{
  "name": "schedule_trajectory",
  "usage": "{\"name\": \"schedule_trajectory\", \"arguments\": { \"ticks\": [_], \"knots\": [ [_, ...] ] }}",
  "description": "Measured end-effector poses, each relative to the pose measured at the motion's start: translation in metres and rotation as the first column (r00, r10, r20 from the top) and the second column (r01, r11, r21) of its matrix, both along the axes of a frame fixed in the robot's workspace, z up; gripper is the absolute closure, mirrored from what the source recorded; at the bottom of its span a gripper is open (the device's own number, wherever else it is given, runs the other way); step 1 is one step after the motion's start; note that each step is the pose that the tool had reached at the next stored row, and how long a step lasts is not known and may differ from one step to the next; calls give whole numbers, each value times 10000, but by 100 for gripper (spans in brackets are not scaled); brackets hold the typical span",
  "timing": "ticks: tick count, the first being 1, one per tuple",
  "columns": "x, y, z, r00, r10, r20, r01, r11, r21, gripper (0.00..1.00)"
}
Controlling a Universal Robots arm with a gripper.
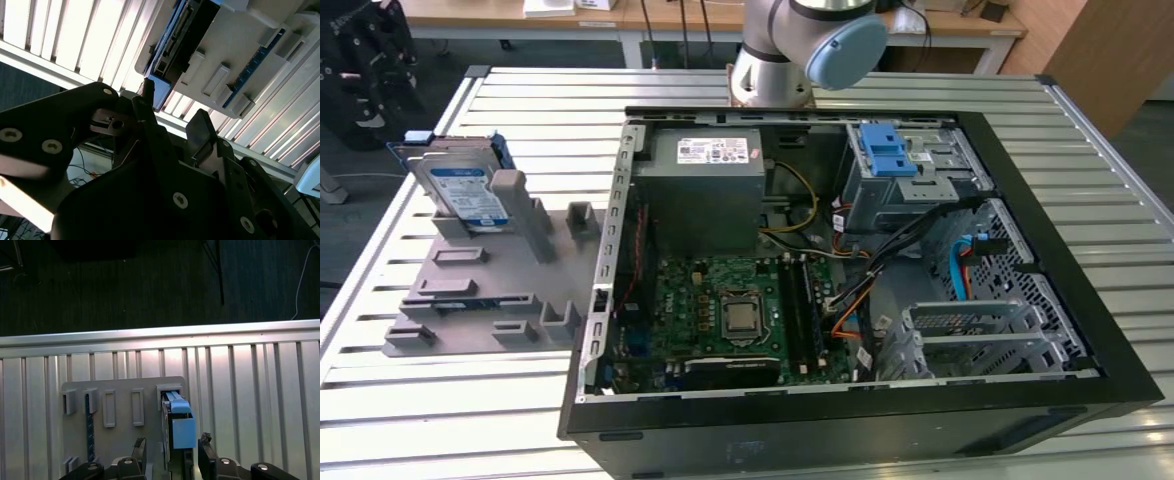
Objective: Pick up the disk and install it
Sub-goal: 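Pick up the disk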
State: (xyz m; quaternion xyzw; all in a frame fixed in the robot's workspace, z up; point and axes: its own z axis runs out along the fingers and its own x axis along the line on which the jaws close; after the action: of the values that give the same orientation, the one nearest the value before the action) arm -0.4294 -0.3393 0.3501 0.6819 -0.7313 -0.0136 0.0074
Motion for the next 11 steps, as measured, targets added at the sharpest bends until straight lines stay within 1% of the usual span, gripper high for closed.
{"name": "schedule_trajectory", "arguments": {
  "ticks": [11],
  "knots": [
    [0,0,-14,10000,0,0,0,10000,-1,47]
  ]
}}
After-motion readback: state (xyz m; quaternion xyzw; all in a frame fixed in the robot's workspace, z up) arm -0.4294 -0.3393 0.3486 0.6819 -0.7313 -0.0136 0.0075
